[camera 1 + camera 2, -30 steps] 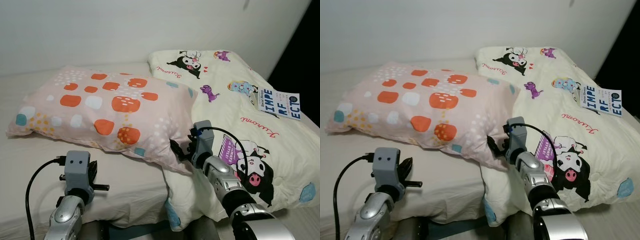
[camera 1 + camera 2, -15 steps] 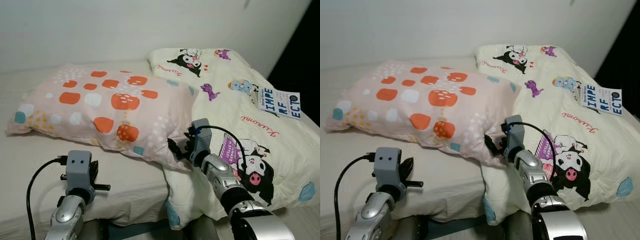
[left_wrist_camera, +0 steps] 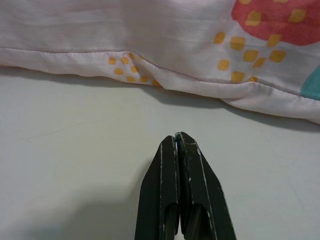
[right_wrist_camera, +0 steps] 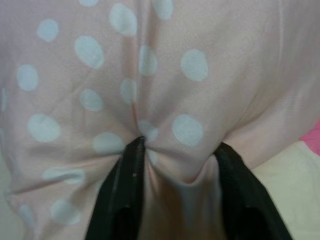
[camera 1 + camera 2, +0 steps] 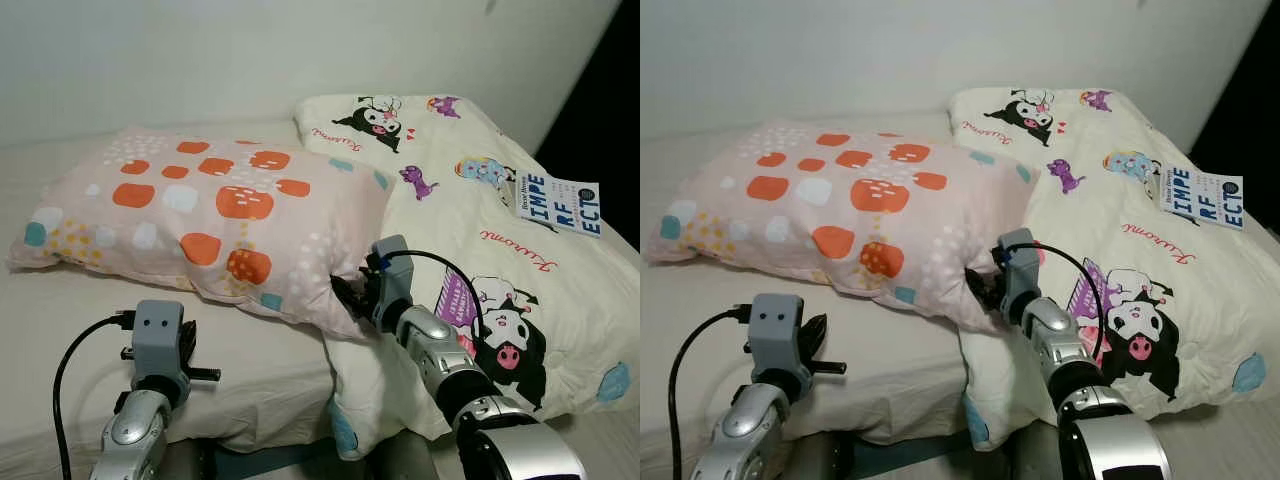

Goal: Clean up the room

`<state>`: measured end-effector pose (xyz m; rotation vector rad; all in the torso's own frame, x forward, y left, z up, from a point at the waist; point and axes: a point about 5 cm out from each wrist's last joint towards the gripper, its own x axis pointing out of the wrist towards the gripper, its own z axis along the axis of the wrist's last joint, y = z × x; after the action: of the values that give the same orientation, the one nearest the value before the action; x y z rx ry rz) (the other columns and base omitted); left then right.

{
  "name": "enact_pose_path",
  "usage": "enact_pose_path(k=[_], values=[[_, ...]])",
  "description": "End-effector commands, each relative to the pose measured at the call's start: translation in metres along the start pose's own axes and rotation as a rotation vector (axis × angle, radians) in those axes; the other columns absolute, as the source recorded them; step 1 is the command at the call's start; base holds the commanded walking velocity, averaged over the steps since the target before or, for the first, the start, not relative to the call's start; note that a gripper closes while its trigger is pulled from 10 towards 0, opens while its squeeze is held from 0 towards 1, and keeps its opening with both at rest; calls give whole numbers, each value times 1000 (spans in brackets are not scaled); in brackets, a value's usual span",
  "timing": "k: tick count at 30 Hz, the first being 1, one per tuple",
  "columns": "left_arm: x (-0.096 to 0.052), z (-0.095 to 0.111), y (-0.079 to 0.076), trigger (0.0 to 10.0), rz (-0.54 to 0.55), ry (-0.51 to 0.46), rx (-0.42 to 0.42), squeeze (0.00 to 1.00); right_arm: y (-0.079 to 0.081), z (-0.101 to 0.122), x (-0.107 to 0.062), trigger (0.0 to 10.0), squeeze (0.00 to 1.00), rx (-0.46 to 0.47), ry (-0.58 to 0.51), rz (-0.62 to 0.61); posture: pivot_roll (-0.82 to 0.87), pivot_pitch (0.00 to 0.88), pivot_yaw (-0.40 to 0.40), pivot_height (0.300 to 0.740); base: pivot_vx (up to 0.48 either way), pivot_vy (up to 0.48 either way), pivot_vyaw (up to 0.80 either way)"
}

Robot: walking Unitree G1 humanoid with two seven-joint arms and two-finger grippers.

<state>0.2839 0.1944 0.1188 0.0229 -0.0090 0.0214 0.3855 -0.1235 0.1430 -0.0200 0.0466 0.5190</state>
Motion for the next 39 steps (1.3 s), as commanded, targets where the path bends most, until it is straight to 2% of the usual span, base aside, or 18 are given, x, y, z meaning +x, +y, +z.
enact_pose_path(k=[1, 10, 15, 18, 19, 20, 21, 22, 23, 24, 25, 28, 29, 31, 32, 33, 36, 39], values=[[-2, -5, 3, 10000, 11, 23, 7, 0, 2, -9, -2, 0, 0, -9, 40, 11, 71, 273, -70, 546, 0, 0, 0], [-1, -3, 12, 10000, 52, 6, 26, 0, 2, -8, -1, 0, 0, -20, 43, 0, 67, 266, -71, 546, 0, 0, 0], [0, 2, 39, 10000, 106, 1, 33, 0, 25, -8, 9, 0, 0, -37, 32, 73, 58, 257, -74, 546, 0, 0, 0], [0, 3, 44, 10000, 110, 1, 39, 0, 31, -8, 11, 0, 0, -42, 29, 88, 58, 256, -75, 546, 0, 0, 0], [-1, 6, 55, 10000, 126, -6, 52, 0, 42, -6, 15, 0, 0, -35, 15, 117, 58, 255, -77, 546, 0, 0, 0], [-1, 6, 55, 10000, 126, -6, 52, 0, 42, -6, 15, 0, 0, -35, 15, 117, 58, 255, -77, 546, 0, 0, 0], [-5, 13, 77, 10000, 181, -22, 75, 0, 67, -1, 24, 0, 0, -20, -14, 183, 59, 254, -80, 546, 0, 0, 0], [-6, 16, 87, 10000, 210, -29, 82, 0, 78, 1, 28, 0, 0, -13, -25, 208, 59, 254, -82, 546, 0, 0, 0], [-6, 16, 87, 10000, 210, -29, 82, 0, 78, 1, 28, 0, 0, -13, -25, 208, 59, 254, -82, 546, 0, 0, 0], [-8, 21, 101, 10000, 254, -41, 89, 0, 96, 5, 32, 0, 0, 2, -40, 249, 61, 256, -84, 546, 0, 0, 0], [-8, 21, 101, 10000, 254, -41, 89, 0, 96, 5, 32, 0, 0, 2, -40, 249, 61, 256, -84, 546, 0, 0, 0], [-8, 27, 113, 10000, 284, -54, 101, 0, 121, 11, 38, 0, 0, 25, -63, 304, 61, 256, -85, 546, 0, 0, 0], [-8, 27, 113, 10000, 284, -54, 101, 0, 121, 11, 38, 0, 0, 25, -63, 304, 61, 256, -85, 546, 0, 0, 0], [-7, 31, 120, 10000, 298, -62, 103, 0, 153, 20, 40, 0, 0, 38, -92, 397, 59, 259, -82, 546, 0, 0, 0], [-7, 31, 120, 10000, 298, -62, 103, 0, 153, 20, 40, 0, 0, 38, -92, 397, 59, 259, -82, 546, 0, 0, 0], [-6, 32, 121, 10000, 300, -63, 106, 0, 170, 23, 39, 0, 0, 37, -103, 457, 58, 259, -82, 546, 0, 0, 0], [-6, 32, 121, 10000, 300, -64, 108, 0, 176, 24, 38, 0, 0, 38, -107, 475, 58, 259, -82, 546, 0, 0, 0], [-5, 32, 122, 10000, 302, -65, 105, 0, 201, 29, 33, 0, 0, 57, -120, 566, 56, 261, -82, 546, 0, 0, 0]])
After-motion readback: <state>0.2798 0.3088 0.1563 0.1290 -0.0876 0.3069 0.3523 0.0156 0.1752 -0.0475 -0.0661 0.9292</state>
